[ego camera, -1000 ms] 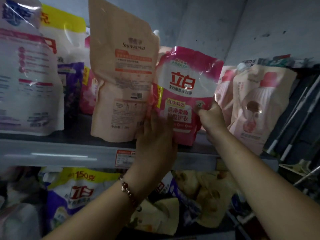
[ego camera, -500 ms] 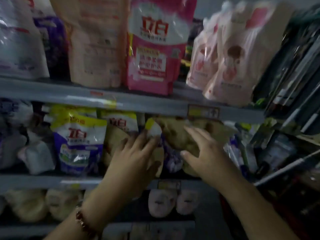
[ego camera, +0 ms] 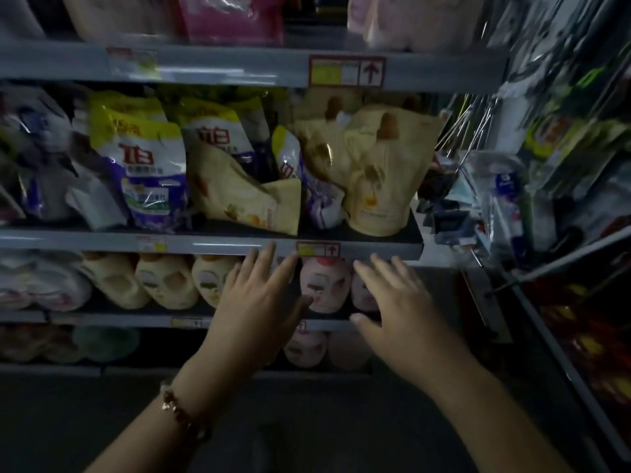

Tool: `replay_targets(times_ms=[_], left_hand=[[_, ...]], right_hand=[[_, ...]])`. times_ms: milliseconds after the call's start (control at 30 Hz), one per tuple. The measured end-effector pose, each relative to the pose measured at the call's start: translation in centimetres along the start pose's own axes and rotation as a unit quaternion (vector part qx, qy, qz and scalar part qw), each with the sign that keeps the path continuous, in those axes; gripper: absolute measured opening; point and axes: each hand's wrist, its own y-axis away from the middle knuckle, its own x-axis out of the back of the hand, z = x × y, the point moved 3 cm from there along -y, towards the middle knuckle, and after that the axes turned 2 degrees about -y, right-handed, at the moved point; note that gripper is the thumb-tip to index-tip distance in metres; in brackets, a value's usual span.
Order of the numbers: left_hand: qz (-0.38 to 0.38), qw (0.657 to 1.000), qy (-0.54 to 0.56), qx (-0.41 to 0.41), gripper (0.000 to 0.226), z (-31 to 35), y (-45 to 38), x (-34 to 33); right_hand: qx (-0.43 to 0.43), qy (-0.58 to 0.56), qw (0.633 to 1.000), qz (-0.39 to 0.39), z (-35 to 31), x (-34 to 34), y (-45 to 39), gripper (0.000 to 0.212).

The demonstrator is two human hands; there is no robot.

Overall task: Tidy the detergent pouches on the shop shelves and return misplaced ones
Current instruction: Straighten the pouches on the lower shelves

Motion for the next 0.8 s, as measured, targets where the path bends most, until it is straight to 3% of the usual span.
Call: replay_targets(times_ms=[233,533,800], left_hand=[[-0.032,0.999,-0.013,0.000,0.077,1.0,0.5,-1.7],[-0.063,0.998,0.002,0.008,0.084,-2.6,-1.5,-3.9],[-0.030,0.998,0.051,-0.019,0.090,-5.6,-8.6,-2.7]], right_hand=[[0.005,-0.028,1.000,-0.012,1.0,-2.2,-0.4,0.075],[0.005,-0.032,0.999,-0.035,0.1,-3.4,-5.4,0.076],[0.005,-0.017,0.999,-0.038,-1.9,-3.5,-11.9,0.067]])
